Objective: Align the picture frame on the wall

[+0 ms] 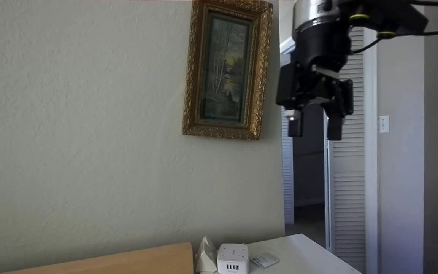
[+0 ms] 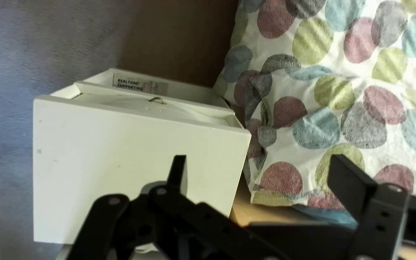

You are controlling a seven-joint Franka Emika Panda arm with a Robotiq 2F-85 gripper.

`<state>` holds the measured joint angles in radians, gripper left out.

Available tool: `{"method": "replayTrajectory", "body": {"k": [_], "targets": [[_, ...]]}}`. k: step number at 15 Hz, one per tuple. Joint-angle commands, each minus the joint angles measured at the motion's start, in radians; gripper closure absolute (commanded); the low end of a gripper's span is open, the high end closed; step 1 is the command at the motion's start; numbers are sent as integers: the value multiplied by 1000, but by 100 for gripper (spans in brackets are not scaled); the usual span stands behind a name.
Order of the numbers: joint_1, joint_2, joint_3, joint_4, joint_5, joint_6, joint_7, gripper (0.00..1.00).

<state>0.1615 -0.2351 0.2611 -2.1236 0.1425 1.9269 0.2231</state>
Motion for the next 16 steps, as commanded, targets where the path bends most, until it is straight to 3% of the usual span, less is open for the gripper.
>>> {"method": "replayTrajectory", "body": {"k": [1,6,7,8,11,16], "targets": [[11,103,71,91,-125,146,253,0],[38,224,140,194,-482,292,636,0],[3,240,182,224,-563,285,695,0],[59,281,141,272,-642,260,746,0],[110,384,114,416,-758,229,749,0],[205,555,34,653,-822,210,643,0]]}}
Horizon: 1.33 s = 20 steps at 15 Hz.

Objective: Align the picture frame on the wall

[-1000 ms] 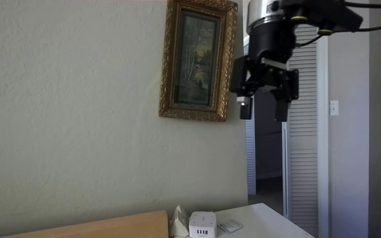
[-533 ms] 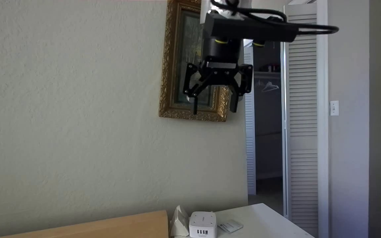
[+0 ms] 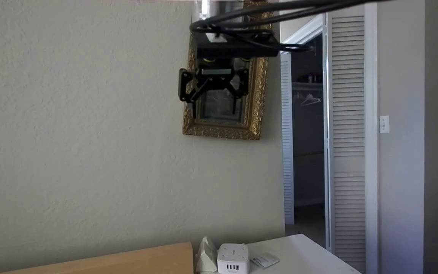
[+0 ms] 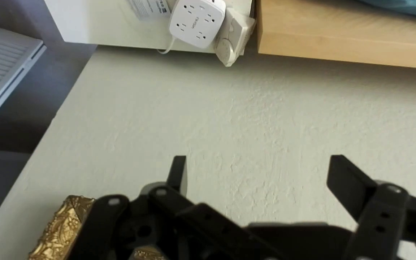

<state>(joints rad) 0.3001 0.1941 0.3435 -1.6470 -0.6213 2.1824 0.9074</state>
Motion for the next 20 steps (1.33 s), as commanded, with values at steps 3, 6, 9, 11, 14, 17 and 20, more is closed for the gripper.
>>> {"method": "replayTrajectory", "body": {"k": [3,6,9,11,14,17,20], "targets": [[124,229,-111,324,-82,-51,-65,0],[197,311,-188,460,-131,-90,-13,0],[246,386,-246,584,-168,-132,20,0],[262,433,-267,660,-155,-142,12,0],[292,503,-323,772,-171,-153,29,0],[296,555,-362,846,-179,-134,31,0],[295,599,-377,910,-160,-136,13,0]]}}
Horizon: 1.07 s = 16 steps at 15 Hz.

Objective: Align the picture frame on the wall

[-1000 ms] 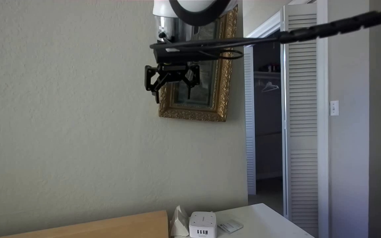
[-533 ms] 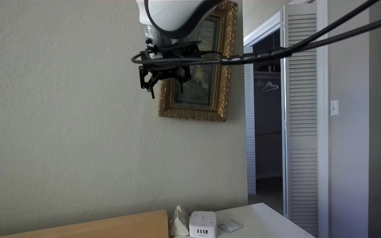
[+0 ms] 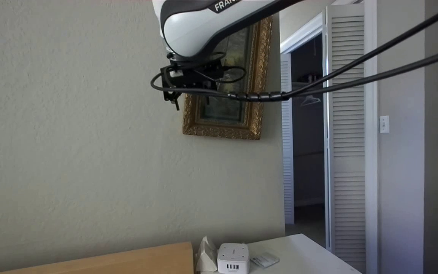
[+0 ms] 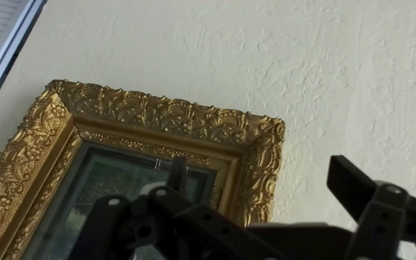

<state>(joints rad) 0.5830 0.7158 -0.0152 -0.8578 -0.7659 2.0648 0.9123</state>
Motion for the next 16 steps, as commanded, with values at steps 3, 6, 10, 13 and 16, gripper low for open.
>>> {"method": "replayTrajectory", "body": {"k": [3,6,10,13,16], "targets": [[12,116,-21,180,-1,-26,-3,0],[2,79,-13,111,0,0,0,0],[2,90,-13,130,0,0,-1,0],[2,90,-13,130,0,0,-1,0],[2,90,-14,130,0,0,-1,0]]}}
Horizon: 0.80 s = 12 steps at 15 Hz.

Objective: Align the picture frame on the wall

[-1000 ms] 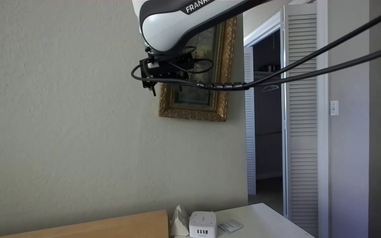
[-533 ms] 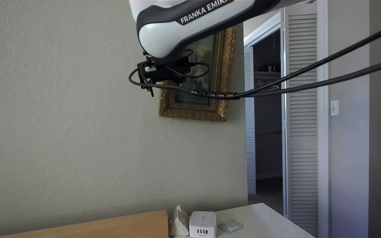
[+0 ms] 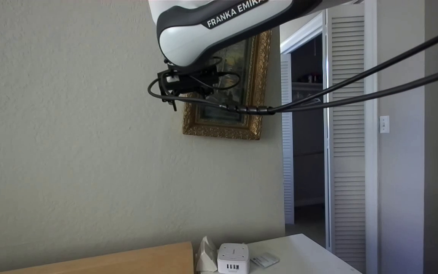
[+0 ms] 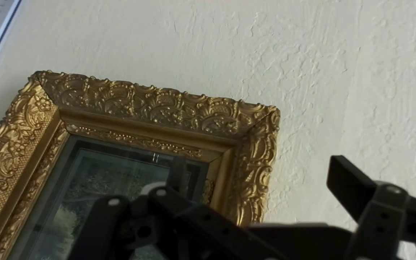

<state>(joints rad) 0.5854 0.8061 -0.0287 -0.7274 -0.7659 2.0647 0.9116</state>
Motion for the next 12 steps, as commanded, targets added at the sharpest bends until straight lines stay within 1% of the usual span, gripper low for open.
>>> {"method": "replayTrajectory", "body": {"k": [1,3,8,12], "targets": [[0,0,0,-1,0,0,0,0],[-6,4,3,5,-2,31,-10,0],[-11,24,-13,36,-13,105,23,0],[-12,42,-50,62,-13,114,100,0]]}}
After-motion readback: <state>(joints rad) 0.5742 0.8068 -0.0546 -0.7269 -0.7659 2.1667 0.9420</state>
